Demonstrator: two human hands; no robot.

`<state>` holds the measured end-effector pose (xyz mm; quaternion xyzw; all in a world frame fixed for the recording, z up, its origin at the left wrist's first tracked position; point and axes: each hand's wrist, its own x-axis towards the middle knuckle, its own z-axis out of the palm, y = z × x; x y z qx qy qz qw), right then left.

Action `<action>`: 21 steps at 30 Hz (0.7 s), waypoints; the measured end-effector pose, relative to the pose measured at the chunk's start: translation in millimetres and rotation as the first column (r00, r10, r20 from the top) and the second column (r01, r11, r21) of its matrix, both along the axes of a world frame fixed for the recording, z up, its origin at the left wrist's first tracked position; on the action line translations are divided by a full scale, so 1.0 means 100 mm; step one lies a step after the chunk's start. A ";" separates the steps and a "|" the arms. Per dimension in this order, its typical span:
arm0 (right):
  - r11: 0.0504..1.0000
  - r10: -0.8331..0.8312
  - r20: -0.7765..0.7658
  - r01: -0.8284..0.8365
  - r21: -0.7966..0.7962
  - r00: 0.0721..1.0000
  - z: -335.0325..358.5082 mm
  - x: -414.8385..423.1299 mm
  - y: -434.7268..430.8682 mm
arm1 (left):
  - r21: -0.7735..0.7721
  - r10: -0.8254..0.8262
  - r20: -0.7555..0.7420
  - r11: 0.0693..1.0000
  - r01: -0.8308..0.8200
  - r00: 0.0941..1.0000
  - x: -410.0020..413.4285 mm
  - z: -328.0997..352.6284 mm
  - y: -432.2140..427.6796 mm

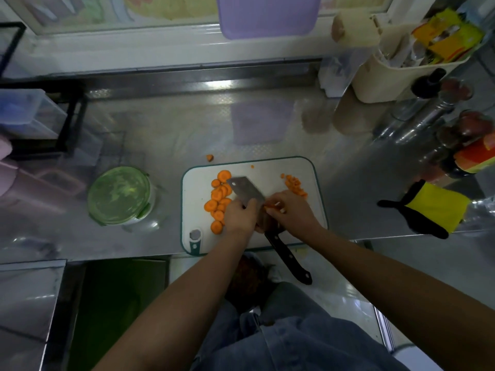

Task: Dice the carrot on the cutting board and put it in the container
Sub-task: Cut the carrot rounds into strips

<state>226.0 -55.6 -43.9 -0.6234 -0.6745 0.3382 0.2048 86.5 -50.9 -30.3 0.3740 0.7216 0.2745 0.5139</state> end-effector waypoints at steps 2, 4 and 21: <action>1.000 -0.008 0.018 0.008 0.000 1.000 -0.06 0.01 0.04 | 0.014 0.009 0.000 1.000 -0.009 1.000 -0.02 0.01 -0.01; 0.999 -0.030 0.039 0.030 0.015 0.999 -0.10 0.04 0.08 | 0.008 0.011 -0.011 1.000 -0.011 1.000 -0.05 -0.02 0.00; 0.997 -0.031 0.011 0.031 0.071 0.999 0.21 0.15 -0.02 | 0.087 -0.015 -0.140 0.996 0.028 0.990 -0.05 0.03 0.16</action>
